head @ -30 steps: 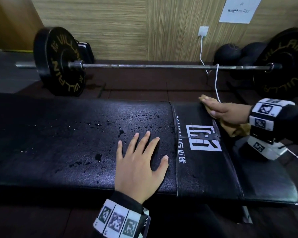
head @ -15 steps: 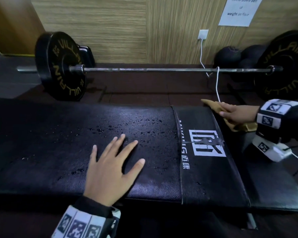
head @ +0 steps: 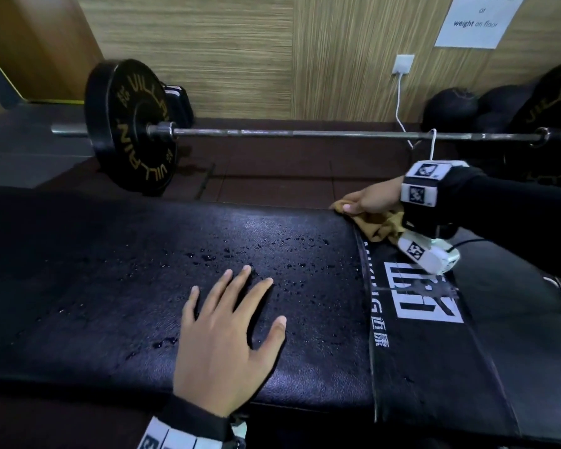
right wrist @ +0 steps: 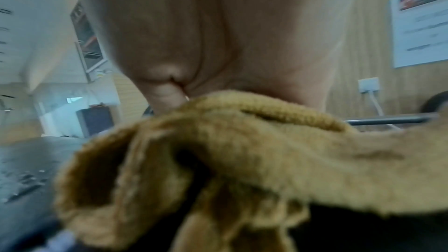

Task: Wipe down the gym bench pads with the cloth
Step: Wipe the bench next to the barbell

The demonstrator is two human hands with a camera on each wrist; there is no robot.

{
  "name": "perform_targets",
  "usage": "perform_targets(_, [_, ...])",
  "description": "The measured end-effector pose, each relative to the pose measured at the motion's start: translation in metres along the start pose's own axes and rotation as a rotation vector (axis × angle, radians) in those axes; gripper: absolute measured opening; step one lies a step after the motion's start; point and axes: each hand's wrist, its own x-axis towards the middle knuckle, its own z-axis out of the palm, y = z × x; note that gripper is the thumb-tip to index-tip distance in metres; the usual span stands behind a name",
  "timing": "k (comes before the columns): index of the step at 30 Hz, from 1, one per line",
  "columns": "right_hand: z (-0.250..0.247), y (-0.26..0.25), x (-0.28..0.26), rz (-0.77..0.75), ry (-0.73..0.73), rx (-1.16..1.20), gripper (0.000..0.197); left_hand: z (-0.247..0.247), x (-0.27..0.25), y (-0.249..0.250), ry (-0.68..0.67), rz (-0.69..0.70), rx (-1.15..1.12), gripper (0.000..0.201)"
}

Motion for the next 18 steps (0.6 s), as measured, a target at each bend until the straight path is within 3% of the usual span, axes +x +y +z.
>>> perform_targets(5, [0.008,-0.026,0.008,-0.077,-0.033,-0.089,0.040,-0.001,-0.001,-0.001,0.006,-0.012,-0.027,0.053])
perform_targets(10, [-0.003,0.014,-0.010,-0.074,-0.019,0.009,0.037,0.001,-0.001,-0.001,0.028,-0.016,-0.044,0.052])
perform_targets(13, [-0.007,0.026,-0.010,-0.031,0.029,-0.052,0.041,0.002,0.000,0.000,0.042,-0.019,-0.052,0.052])
perform_targets(18, [0.008,-0.016,0.002,-0.024,-0.075,-0.129,0.046,0.001,-0.001,0.002,0.048,-0.022,-0.067,0.051])
